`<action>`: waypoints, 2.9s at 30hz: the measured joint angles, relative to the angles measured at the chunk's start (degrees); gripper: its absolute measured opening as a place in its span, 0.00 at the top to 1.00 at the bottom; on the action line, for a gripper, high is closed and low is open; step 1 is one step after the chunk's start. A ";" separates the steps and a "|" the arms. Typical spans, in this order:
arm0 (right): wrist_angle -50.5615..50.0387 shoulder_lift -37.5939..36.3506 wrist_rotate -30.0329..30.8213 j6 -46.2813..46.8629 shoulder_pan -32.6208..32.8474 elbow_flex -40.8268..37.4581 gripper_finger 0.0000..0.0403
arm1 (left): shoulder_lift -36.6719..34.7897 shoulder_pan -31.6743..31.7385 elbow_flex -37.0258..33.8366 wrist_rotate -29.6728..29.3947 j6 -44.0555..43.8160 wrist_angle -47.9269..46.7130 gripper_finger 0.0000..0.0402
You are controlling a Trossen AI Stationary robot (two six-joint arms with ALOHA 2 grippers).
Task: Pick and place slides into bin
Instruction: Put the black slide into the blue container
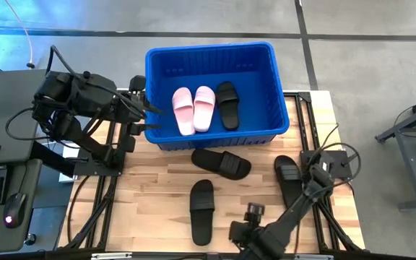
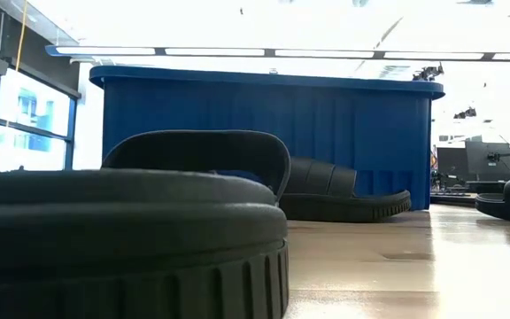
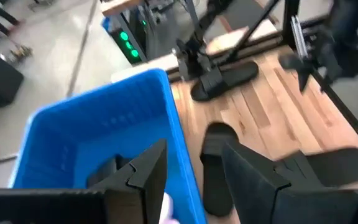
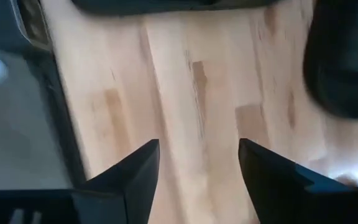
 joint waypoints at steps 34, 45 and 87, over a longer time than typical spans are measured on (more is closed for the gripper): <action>1.25 -61.38 21.92 13.97 0.35 -37.49 0.53 | 0.00 0.04 0.00 -7.72 6.99 -4.18 0.64; 29.32 -61.06 -3.21 7.62 0.40 -73.85 0.56 | 1.70 0.04 0.00 -8.38 7.01 -3.73 0.64; 18.93 -54.57 -0.68 16.34 -0.11 -89.56 0.59 | 12.68 0.04 0.00 -8.25 4.29 4.95 0.64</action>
